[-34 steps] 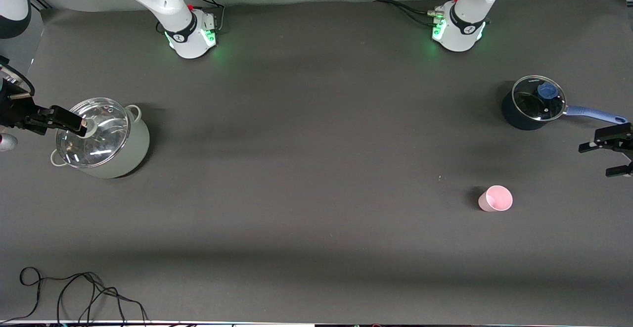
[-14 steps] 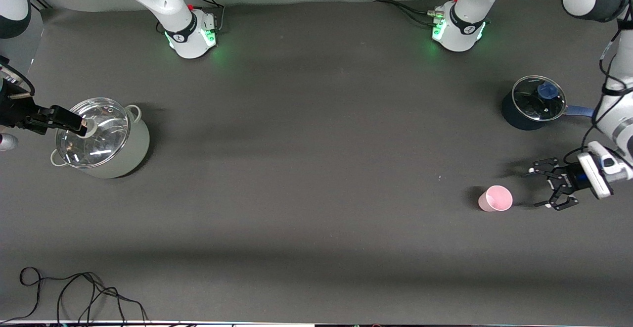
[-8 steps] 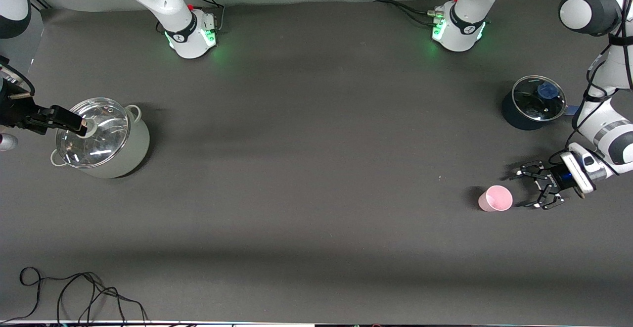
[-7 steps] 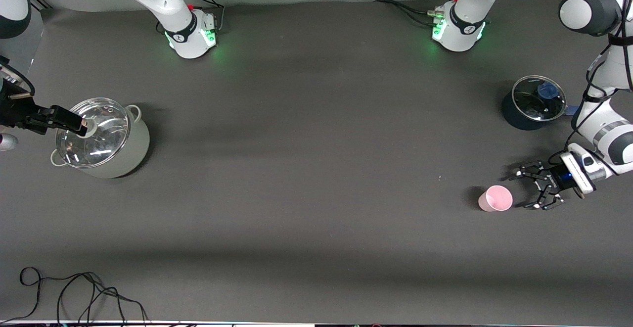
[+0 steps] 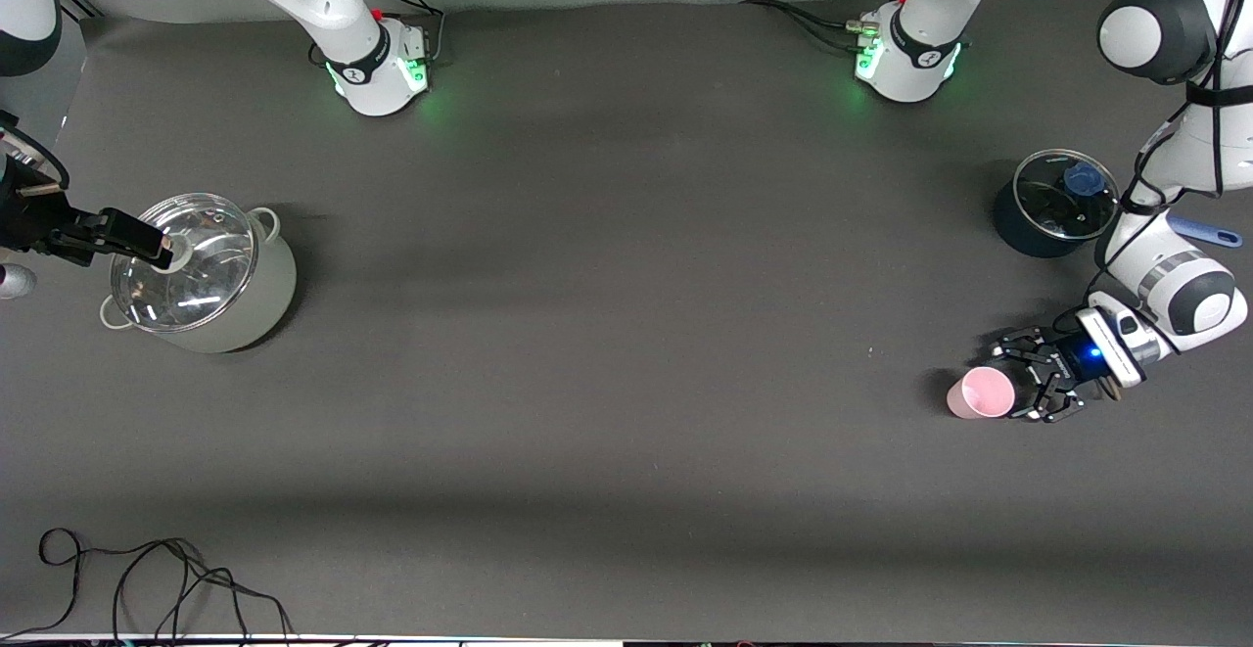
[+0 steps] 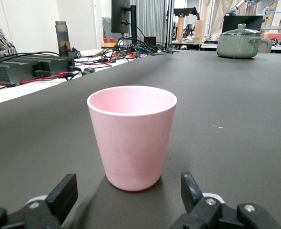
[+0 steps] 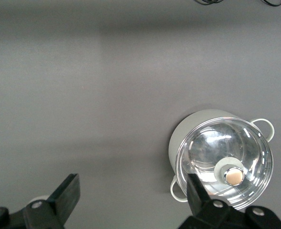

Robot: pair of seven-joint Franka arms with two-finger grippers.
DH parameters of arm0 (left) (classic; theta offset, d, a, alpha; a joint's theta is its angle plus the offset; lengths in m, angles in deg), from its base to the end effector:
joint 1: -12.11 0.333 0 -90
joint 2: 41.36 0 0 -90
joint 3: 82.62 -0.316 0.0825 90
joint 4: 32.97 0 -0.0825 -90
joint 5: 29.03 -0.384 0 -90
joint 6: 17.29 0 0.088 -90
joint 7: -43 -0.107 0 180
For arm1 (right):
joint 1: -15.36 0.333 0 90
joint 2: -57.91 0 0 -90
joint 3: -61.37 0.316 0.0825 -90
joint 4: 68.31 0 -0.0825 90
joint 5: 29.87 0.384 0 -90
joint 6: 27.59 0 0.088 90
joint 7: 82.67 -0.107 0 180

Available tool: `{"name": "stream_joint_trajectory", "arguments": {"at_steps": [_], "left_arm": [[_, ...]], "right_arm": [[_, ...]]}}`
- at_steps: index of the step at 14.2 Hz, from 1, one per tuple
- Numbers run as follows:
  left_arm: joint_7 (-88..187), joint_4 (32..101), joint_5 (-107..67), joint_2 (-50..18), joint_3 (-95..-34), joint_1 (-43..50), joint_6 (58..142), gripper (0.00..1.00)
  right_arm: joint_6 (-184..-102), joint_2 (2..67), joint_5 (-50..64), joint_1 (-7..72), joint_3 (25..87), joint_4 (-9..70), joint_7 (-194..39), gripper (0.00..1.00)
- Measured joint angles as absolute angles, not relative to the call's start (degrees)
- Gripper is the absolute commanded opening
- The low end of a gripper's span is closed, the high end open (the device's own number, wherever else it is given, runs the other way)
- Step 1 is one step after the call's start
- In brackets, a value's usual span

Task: Transfer pink cup from left to right arm
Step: 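Close the left gripper around the pink cup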

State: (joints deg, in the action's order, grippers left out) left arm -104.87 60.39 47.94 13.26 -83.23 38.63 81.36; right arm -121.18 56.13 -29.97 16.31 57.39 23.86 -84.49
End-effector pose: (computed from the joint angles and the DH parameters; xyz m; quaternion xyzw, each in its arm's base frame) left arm 0.5891 0.2000 0.0676 0.6501 -0.4521 0.5015 0.3485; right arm 0.5676 -0.0296 0.5946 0.9991 -0.0422 -0.0031 0.0019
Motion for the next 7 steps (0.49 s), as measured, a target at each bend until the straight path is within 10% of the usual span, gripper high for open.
{"name": "stream_joint_trajectory", "arguments": {"at_steps": [7], "left_arm": [[-105.04,61.37,49.85,13.35,-80.36,38.16,85.29,0.85]], "right_arm": [[-121.17,56.13,-29.97,16.31,57.39,23.86,-84.49,0.99]]}}
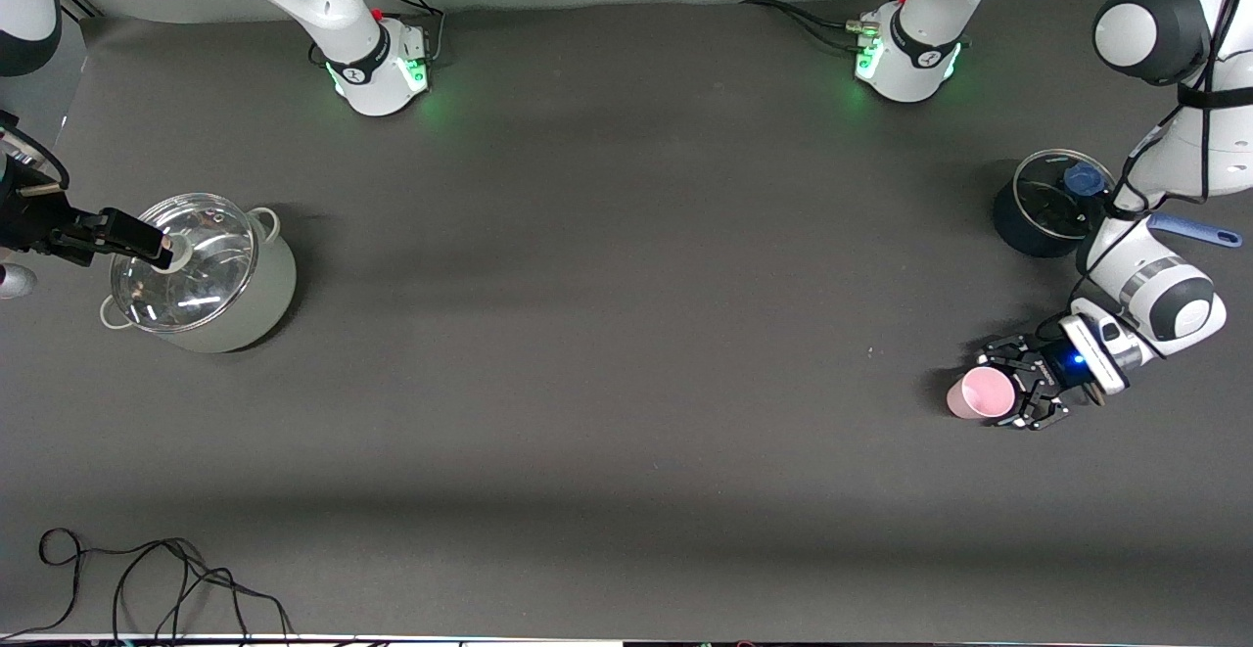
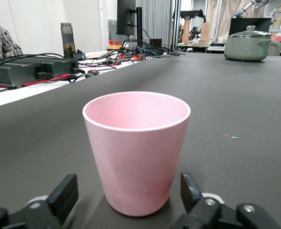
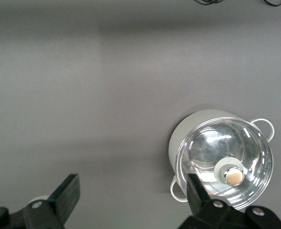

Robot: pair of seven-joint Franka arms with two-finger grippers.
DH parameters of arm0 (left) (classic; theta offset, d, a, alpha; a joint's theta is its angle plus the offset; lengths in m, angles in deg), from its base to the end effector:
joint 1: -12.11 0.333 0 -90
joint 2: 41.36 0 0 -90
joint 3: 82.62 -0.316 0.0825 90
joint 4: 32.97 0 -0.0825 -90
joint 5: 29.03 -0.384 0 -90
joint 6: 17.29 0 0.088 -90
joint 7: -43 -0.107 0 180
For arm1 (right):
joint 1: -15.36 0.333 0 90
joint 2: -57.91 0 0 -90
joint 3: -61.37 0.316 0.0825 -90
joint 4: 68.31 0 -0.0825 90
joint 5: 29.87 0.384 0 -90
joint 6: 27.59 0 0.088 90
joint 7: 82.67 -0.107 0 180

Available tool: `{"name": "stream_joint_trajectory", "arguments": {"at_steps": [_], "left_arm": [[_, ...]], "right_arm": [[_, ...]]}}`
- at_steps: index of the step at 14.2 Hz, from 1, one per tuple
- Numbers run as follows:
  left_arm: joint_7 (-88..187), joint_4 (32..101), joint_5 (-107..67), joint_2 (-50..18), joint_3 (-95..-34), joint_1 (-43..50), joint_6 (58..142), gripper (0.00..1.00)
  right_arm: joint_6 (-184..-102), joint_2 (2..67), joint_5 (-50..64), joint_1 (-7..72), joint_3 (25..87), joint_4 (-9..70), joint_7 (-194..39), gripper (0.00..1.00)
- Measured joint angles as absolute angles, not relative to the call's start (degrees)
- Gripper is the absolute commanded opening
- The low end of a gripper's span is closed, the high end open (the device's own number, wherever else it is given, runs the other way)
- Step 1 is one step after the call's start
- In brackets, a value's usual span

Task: Transfer pink cup from left to right arm
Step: 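Close the left gripper around the pink cup, then lift the cup with the left gripper while the right gripper reaches toward it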

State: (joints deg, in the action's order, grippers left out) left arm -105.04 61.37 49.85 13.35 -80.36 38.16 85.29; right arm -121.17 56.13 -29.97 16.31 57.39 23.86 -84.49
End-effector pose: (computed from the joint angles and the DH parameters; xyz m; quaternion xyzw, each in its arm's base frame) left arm 0.5981 0.1739 0.0623 0.6558 -0.4431 0.5060 0.3430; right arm 0.5676 -0.0296 0.5946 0.9991 -0.0422 -0.0032 0.0019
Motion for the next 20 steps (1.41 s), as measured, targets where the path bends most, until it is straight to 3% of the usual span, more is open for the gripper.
{"name": "stream_joint_trajectory", "arguments": {"at_steps": [2,5,8,14,20], "left_arm": [[-105.08,61.68,50.01,13.36,-79.7,38.11,86.26,0.78],[-105.1,61.94,50.54,13.36,-79.15,38.07,87.16,0.54],[-105.14,62.03,50.79,13.36,-79.08,38.07,87.24,0.42],[-102.99,61.87,51.16,13.13,-78.33,38.04,87.72,0.28],[-91.66,65.2,51.47,6.28,-72.38,35.84,94.85,0.26]], "right_arm": [[-121.17,56.13,-29.97,16.31,57.39,23.86,-84.49,0.99],[-121.17,56.13,-29.97,16.31,57.39,23.86,-84.49,0.99],[-121.17,56.13,-29.97,16.31,57.39,23.86,-84.49,0.99],[-121.17,56.13,-29.97,16.31,57.39,23.86,-84.49,0.99],[-120.09,56.13,-28.66,16.31,57.39,23.85,-90.83,0.99]]}}
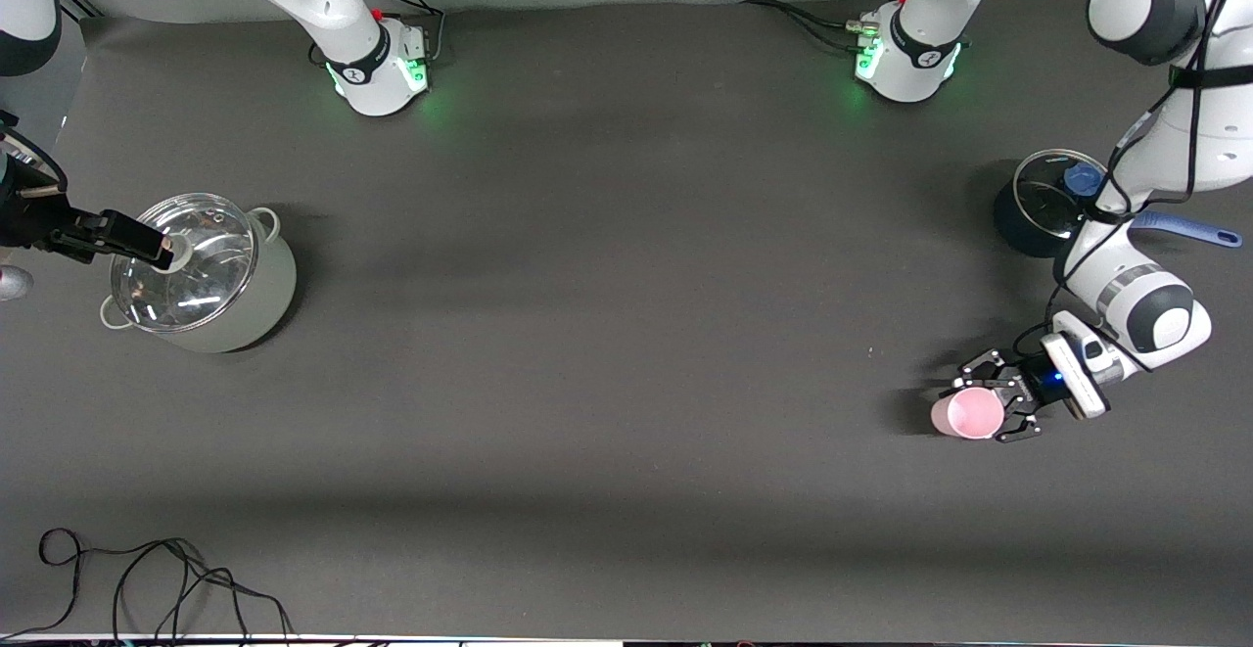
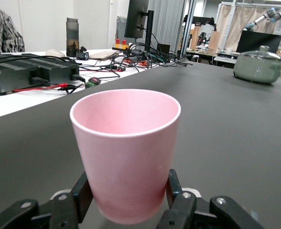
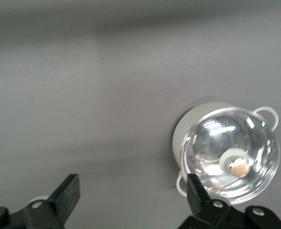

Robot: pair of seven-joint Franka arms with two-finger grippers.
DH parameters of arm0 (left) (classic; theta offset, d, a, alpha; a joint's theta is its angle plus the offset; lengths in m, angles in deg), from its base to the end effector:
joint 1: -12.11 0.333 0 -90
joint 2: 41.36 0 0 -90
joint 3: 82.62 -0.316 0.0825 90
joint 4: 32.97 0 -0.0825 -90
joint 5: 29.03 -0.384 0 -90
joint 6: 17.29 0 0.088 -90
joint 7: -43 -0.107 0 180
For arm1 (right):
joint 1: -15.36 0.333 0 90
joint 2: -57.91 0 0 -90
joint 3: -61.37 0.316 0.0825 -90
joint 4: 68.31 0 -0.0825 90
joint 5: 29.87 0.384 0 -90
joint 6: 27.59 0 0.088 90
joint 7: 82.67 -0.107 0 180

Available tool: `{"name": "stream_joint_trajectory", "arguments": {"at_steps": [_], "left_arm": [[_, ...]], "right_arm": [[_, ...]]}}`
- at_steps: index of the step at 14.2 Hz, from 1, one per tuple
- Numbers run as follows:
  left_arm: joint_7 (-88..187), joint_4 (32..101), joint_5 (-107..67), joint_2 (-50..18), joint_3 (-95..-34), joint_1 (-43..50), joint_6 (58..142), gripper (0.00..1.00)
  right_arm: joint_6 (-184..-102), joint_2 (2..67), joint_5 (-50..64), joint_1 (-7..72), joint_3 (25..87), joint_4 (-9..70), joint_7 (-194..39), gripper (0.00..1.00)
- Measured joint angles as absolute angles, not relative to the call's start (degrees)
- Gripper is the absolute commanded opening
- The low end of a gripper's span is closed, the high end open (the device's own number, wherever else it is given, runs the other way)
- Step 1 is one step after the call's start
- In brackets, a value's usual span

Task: Transfer pink cup from left to right arm
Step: 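Lift the cup with the left gripper while the right gripper reaches toward it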

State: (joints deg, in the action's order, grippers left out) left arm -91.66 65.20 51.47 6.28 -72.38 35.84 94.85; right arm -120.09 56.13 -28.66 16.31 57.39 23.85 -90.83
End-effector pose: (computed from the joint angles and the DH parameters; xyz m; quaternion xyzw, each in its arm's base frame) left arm 0.6343 0.0937 0.1223 0.6928 -0.3959 0.4737 0.3726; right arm 0.5657 -0.0272 0.5931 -0.9951 0.0981 0.0129 0.0089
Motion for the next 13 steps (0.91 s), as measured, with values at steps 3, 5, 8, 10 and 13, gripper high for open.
{"name": "stream_joint_trajectory", "arguments": {"at_steps": [3,5,8,10,13], "left_arm": [[-84.04,69.06,51.73,0.49,-65.31,35.46,103.79,0.26],[-82.12,71.57,53.92,-2.48,-61.16,35.22,108.0,0.26],[-81.92,74.44,58.97,-5.01,-54.2,35.11,114.96,0.26],[-81.88,76.25,61.24,-6.58,-48.56,35.07,120.18,0.26],[-81.87,79.14,63.21,-9.23,-42.5,34.99,122.7,0.26]], "right_arm": [[-119.16,56.2,-25.71,16.32,57.49,23.81,-99.45,0.99],[-118.34,56.24,-25.38,16.52,58.04,23.76,-106.6,0.99],[-117.24,56.26,-23.46,19.41,58.36,23.72,-119.79,0.99],[-117.13,56.25,-21.38,23.19,58.51,23.71,-131.73,0.99],[-117.25,56.13,-20.19,32.34,58.89,23.65,-148.6,0.99]]}}
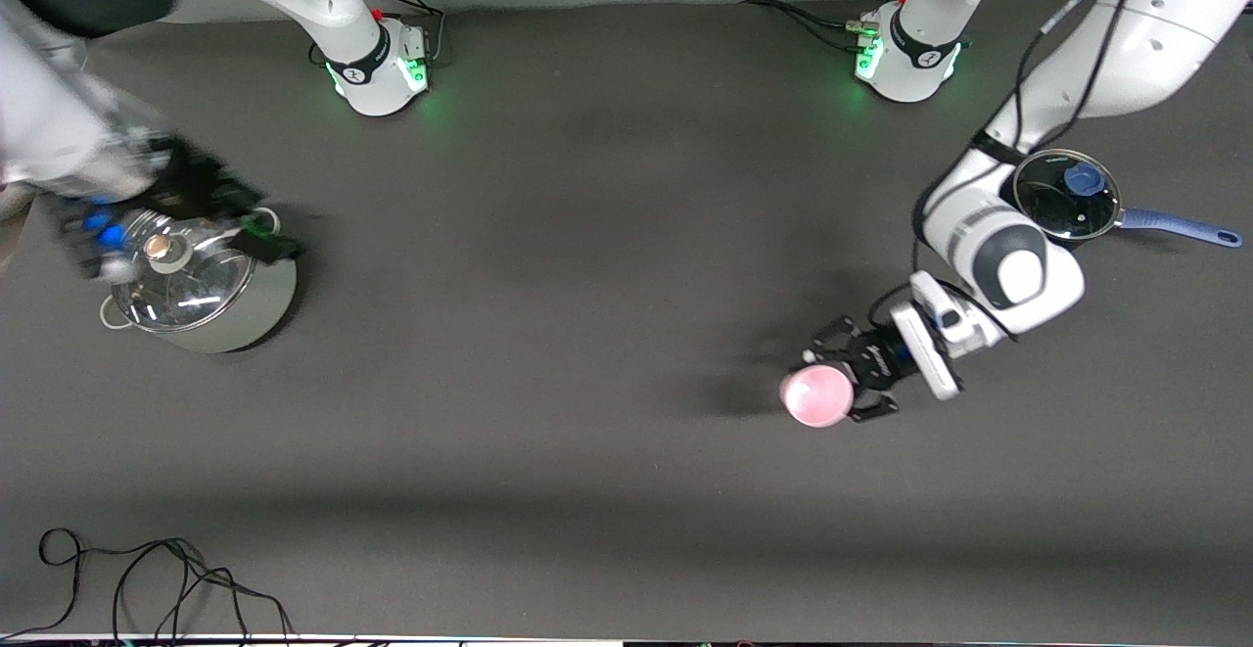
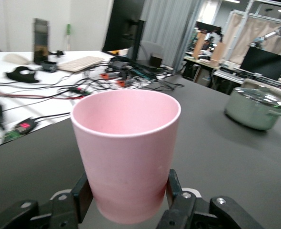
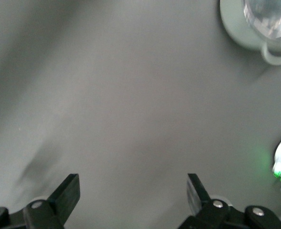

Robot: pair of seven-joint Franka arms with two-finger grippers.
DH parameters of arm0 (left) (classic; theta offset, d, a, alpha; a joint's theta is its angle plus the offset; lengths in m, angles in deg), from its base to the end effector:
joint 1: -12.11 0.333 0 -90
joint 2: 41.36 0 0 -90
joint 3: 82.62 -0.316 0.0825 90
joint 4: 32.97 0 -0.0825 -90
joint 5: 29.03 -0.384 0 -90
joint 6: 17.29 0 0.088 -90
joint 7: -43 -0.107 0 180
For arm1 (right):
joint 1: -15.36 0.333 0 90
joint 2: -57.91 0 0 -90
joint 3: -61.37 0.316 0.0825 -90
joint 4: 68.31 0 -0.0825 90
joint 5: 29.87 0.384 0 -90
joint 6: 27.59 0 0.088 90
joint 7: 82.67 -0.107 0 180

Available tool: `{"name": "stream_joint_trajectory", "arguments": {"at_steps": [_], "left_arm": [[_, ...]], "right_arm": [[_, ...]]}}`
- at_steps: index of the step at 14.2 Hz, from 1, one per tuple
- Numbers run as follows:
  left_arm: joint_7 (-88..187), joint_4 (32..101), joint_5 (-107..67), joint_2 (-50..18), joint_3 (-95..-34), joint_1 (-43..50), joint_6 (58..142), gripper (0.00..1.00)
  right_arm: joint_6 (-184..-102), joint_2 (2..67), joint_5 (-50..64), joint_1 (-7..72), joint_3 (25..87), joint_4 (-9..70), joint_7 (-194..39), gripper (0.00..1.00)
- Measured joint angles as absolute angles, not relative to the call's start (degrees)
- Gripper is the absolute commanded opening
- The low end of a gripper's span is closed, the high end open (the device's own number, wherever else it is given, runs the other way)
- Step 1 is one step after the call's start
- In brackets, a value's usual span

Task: Transfer pink cup from left to right arm
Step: 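Lift the cup with the left gripper while the right gripper reaches toward it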

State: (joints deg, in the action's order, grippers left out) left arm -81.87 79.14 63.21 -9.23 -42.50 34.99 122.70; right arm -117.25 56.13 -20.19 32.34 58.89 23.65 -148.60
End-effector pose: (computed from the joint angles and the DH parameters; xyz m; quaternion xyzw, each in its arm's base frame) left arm 0.6020 -0.1651 0.2562 0.7180 -0.3645 0.4424 0.3949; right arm 0.5386 0.1583 0.5921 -0.8961 0.4344 0.0811 0.0410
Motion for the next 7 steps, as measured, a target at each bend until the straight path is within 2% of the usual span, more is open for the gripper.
{"name": "stream_joint_trajectory", "arguments": {"at_steps": [3,7], "left_arm": [[-81.87,81.65,63.99,-12.82,-38.31,35.1,124.88,0.27],[-81.21,83.19,65.05,-18.67,-28.53,35.21,133.07,0.31]], "right_arm": [[-117.79,54.29,-18.49,40.11,59.05,20.64,-162.26,0.99],[-117.88,48.12,-17.14,46.21,59.05,11.81,-173.44,0.99]]}}
